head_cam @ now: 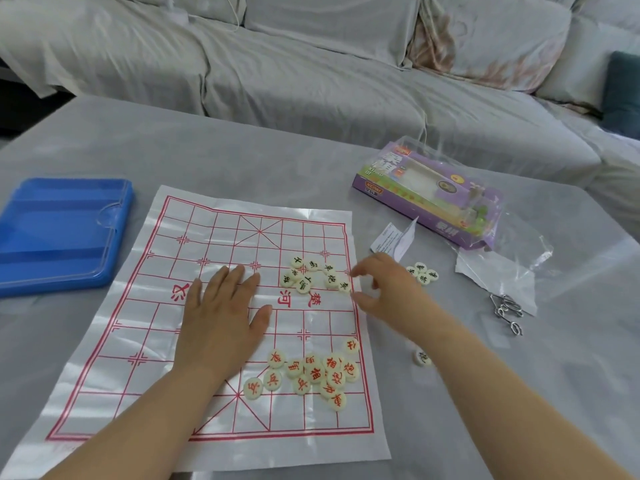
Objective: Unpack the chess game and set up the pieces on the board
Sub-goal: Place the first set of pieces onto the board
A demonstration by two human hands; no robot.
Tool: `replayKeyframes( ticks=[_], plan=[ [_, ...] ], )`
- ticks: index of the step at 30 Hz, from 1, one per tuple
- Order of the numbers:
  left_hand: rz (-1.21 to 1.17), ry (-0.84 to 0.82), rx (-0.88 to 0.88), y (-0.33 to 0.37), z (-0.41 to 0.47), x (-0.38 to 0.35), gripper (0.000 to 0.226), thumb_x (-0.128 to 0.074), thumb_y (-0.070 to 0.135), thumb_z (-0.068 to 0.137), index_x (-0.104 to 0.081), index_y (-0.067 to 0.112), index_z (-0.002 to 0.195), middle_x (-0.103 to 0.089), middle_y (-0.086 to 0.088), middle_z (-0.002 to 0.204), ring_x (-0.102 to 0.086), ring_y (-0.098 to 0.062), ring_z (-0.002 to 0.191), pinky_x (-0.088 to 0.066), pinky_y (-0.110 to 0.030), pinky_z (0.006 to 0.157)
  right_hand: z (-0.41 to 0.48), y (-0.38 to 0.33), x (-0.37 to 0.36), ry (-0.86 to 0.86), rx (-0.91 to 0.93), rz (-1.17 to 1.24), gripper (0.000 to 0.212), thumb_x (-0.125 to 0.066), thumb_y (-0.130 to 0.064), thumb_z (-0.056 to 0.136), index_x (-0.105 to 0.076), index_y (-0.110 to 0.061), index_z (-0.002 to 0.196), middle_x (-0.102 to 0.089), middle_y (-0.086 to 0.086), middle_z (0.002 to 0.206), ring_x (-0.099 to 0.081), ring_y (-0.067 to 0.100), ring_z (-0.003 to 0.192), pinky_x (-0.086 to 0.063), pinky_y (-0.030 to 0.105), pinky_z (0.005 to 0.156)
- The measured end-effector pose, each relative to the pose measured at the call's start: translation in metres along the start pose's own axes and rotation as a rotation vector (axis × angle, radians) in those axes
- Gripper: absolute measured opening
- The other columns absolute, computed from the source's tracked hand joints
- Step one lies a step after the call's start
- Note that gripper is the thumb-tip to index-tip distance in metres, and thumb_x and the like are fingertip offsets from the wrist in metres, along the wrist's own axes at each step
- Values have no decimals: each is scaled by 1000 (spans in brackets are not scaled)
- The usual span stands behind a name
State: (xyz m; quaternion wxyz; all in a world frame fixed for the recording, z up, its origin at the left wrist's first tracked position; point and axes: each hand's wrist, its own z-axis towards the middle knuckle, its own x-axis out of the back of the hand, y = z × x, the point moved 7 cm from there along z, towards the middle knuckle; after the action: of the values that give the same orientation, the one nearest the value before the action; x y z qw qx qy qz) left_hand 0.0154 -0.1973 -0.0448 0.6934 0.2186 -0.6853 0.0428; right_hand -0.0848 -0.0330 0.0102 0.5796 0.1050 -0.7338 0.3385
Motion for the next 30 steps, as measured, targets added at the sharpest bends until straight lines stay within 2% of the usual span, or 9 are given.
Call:
replayKeyframes(
  ticks=[3,5,10,13,17,21,25,28,30],
  plan=[
    [0,3,1,-1,0,2,54,-25,45,94,-15,27,144,-7,4,154,0,-16,142,3,-37,113,-38,44,4,-93,-149,-23,30,-60,-20,85,-54,-20,114,-42,-9,105,-43,9,83,-28,13,69],
    [4,4,3,0,0,2,54,-26,44,94,-16,27,144,-8,4,154,-1,-16,142,2,-37,113,-62,62,0,-174,-209,-20,31,-63,-20,82,-54,-20,112,-41,-8,104,-46,11,80,-32,16,71],
    [-5,1,5,4,-2,3,53,-28,43,94,-19,26,143,-11,3,153,-4,-16,141,1,-37,113,-86,72,-11,-198,-205,-6,32,-63,-17,80,-55,-19,110,-39,-8,99,-43,-2,69,-34,16,73],
    [-7,5,5,5,-3,3,53,-28,43,94,-20,26,143,-11,4,153,-4,-16,141,0,-37,113,-82,69,-15,-138,-189,-60,24,-53,-15,85,-56,-17,109,-38,-8,96,-42,9,77,-31,18,70],
    [-19,15,2,5,-3,3,53,-29,43,94,-21,26,143,-12,4,153,-5,-16,141,0,-36,113,-64,75,-9,-7,-226,-22,20,-50,-10,86,-59,-11,103,-41,-5,93,-41,11,80,-28,18,68],
    [-18,31,-1,4,-2,1,56,-21,49,91,-24,25,142,-15,3,153,-7,-17,141,0,-37,113,-43,92,7,151,-338,59,22,-53,-8,84,-58,-9,106,-49,5,111,-45,15,85,-29,21,70],
    [-15,19,5,3,-2,1,74,-10,51,74,-25,26,142,-16,2,153,-7,-17,141,0,-37,113,-31,96,3,120,-382,-9,36,-52,-17,87,-47,-12,122,-41,4,127,-52,30,107,-36,27,78],
    [-9,16,7,3,0,0,75,-9,52,73,-24,26,142,-14,3,153,-6,-16,141,1,-36,113,-23,98,2,73,-386,-83,30,-46,-12,88,-52,-10,117,-44,8,126,-49,27,113,-37,28,89],
    [-8,9,8,3,0,0,75,-8,52,73,-23,27,142,-13,3,153,-5,-16,141,2,-36,113,-20,100,1,56,-381,-83,28,-44,-8,89,-55,-9,114,-46,9,125,-49,26,113,-35,27,90]
  ],
)
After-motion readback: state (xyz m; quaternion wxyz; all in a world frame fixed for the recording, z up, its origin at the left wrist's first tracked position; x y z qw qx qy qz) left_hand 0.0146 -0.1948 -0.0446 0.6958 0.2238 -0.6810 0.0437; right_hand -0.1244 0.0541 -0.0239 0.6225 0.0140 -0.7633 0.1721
